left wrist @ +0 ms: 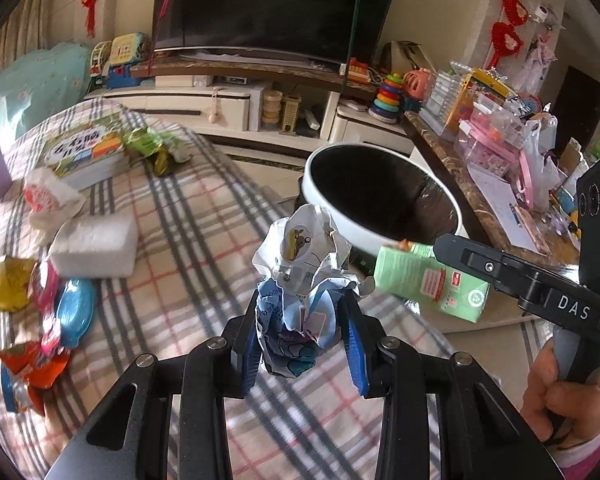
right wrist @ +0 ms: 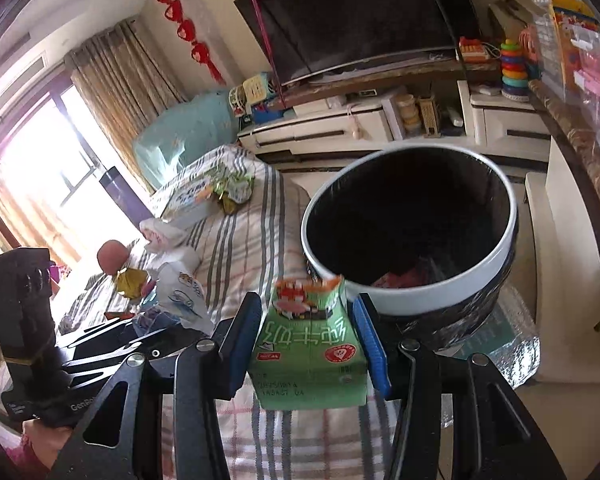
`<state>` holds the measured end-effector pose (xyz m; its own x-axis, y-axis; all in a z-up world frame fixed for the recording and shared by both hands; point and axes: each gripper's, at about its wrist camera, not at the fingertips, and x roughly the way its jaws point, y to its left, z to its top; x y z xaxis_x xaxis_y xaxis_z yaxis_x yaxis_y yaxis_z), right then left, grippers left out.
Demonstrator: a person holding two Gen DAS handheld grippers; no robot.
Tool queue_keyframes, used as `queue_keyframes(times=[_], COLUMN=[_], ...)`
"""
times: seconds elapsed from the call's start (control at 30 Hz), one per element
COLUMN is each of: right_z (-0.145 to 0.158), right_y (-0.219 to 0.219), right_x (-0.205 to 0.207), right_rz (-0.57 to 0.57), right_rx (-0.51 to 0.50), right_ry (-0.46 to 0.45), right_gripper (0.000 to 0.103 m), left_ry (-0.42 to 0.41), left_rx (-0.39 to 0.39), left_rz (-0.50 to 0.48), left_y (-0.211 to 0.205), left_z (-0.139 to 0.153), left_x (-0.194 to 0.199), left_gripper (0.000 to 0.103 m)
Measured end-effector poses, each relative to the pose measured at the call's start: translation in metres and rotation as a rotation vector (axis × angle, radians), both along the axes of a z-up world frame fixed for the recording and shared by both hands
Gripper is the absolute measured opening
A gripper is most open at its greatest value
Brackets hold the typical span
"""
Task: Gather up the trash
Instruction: 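Open the right gripper over the bin to drop the green carton, then move the right gripper to the bed and grasp the white foam block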
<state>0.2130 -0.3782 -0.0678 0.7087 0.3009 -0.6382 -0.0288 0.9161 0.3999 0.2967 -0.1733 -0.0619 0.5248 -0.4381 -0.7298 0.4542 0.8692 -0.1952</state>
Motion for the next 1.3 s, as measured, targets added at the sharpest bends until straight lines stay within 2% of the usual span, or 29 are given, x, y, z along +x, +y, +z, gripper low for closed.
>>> queue_keyframes(times=[0.27, 0.3, 0.33, 0.47, 0.7, 0.83, 0.93, 1.0, 1.1, 1.13, 1.2, 1.23, 1.3], right_z=[0.012, 0.013, 0.013, 0.013, -0.031, -0.027, -0.021, -0.022, -0.025, -0.028, -0.029, -0.029, -0.027], right_y=[-0.018, -0.021, -0.024, -0.036, -0.04, -0.032, -0.014, 0.005, 0.031, 0.043, 0.062, 0.072, 0.094], right_x=[0.004, 0.005, 0.007, 0.015, 0.009, 0.009, 0.016, 0.025, 0.037, 0.043, 0.051, 0.056, 0.066], right_rz=[-0.025, -0.028, -0.034, -0.053, -0.078, -0.051, 0.012, 0.072, 0.128, 0.157, 0.193, 0.214, 0.259], right_rx=[0.031, 0.036, 0.048, 0.071, 0.122, 0.121, 0.128, 0.14, 0.121, 0.12, 0.103, 0.096, 0.086], right_ry=[-0.031, -0.035, -0.027, -0.028, 0.05, 0.042, 0.03, 0.039, 0.052, 0.065, 0.076, 0.076, 0.07], right_gripper=[0.046, 0.007, 0.0, 0.0, 0.0, 0.0, 0.001, 0.007, 0.009, 0.014, 0.034, 0.048, 0.052], left_ry=[-0.016, -0.017, -0.017, -0.016, 0.006, -0.012, -0.015, -0.009, -0.007, -0.004, 0.0, 0.0, -0.002], left_rx=[-0.003, -0.003, -0.004, -0.004, 0.0, -0.004, 0.005, 0.005, 0.007, 0.004, -0.007, -0.011, -0.02], left_rz=[-0.017, -0.02, -0.023, -0.028, -0.006, 0.029, 0.07, 0.111, 0.17, 0.198, 0.234, 0.253, 0.285], left_y=[-0.016, -0.018, -0.021, -0.026, -0.019, 0.001, 0.025, 0.047, 0.073, 0.085, 0.101, 0.109, 0.121], left_z=[0.005, 0.005, 0.006, 0.002, -0.003, 0.002, 0.0, -0.001, 0.0, 0.0, 0.001, 0.003, 0.007], left_x=[0.01, 0.012, 0.013, 0.015, 0.016, 0.004, -0.005, -0.011, -0.02, -0.022, -0.026, -0.028, -0.033], left_gripper=[0.034, 0.034, 0.034, 0.034, 0.034, 0.034, 0.034, 0.034, 0.034, 0.034, 0.034, 0.034, 0.035])
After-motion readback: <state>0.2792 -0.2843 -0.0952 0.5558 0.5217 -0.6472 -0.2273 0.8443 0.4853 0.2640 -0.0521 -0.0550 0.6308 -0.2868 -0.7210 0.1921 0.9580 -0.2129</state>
